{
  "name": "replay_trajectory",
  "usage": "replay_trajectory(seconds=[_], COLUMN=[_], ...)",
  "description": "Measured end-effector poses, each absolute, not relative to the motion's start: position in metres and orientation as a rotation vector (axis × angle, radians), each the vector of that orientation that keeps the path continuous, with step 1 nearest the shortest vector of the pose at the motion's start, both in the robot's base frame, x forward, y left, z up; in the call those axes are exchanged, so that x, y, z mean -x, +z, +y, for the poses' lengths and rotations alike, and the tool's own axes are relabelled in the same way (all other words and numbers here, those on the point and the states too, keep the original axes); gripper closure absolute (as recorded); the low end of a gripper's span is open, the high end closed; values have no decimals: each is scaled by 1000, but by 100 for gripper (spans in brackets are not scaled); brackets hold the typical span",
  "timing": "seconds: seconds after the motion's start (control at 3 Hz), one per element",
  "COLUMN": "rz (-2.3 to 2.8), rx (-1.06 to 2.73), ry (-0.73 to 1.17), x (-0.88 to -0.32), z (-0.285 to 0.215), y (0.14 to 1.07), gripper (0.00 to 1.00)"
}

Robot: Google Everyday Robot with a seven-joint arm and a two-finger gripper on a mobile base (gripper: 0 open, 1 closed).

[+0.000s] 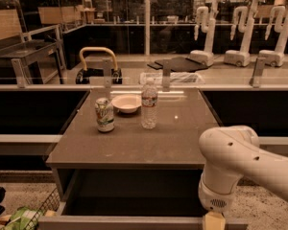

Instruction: Open top drawer

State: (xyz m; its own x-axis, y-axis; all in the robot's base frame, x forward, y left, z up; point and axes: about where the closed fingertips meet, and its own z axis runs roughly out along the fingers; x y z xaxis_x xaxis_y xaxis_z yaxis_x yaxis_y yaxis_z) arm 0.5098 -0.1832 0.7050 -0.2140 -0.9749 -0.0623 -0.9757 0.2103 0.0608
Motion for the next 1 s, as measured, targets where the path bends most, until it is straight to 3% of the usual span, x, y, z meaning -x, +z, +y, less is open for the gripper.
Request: replay_trajectory(seconds=[0.67,1.0], rz=[2452,2532], rx=[1924,1883], ry=[205,346], x=[-507,-474], z=[-185,-185], y=[691,645], gripper=[0,23])
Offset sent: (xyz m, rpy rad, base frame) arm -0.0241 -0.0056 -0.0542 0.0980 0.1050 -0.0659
